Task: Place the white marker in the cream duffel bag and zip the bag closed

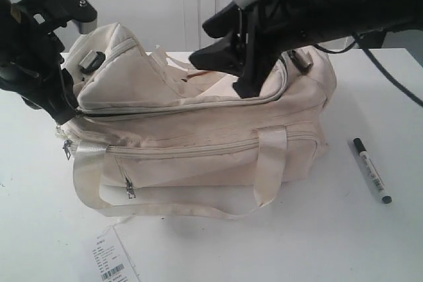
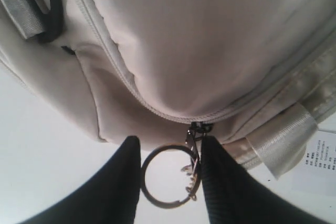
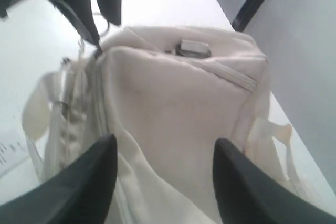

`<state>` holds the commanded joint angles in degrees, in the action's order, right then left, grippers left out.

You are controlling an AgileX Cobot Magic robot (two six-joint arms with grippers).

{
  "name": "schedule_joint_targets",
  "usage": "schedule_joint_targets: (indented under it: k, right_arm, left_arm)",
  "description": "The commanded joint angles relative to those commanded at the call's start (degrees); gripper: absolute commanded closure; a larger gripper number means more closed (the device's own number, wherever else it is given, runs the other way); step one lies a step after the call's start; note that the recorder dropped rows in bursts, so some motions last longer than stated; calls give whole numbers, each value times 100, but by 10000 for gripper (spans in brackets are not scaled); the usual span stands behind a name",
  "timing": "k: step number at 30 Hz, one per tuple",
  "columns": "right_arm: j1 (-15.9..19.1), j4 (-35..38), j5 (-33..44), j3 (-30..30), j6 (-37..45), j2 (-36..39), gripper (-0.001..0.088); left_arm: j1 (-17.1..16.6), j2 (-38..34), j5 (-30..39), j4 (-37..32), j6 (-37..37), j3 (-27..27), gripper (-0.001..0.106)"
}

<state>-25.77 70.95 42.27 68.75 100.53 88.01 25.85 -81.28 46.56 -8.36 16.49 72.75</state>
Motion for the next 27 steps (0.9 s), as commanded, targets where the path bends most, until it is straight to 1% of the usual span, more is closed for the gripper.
schedule_joint_targets:
  k: [2,4,6,8,10,11,14,15,20,27]
  right_arm:
    - [-188,-9,-286,98,-225,142,346]
    - [-338,-83,-385,233,-373,313,356]
    - [-465,-443,-399,455,-538,490,365]
    - [-580,-991,-372,709,-1010,650,374]
    - [-694,-1703,-328,958,-1589,804,374]
    - [-767,-2262,-273,1121,-1999,905,374]
    - [-943,-3290,-17,1468,-2787,1130,374]
    - [-982,-3424,36,1552,-2953,1194,374]
    - [-1150,-3497,79,1977,-3036,1591,374]
    - [-1199,-3476,101,2348,-3036,2020,374]
  left_arm:
    - [0,0,-12,0,0,0,1053]
    - [0,0,-12,0,0,0,1053]
    - [0,0,-12,0,0,0,1053]
    - [0,0,-12,0,0,0,1053]
    - [0,0,-12,0,0,0,1053]
    - [0,0,-12,0,0,0,1053]
    - [0,0,-10,11,0,0,1053]
    - [0,0,-26,23,0,0,1053]
    - [0,0,-26,23,0,0,1053]
    - [0,0,-26,23,0,0,1053]
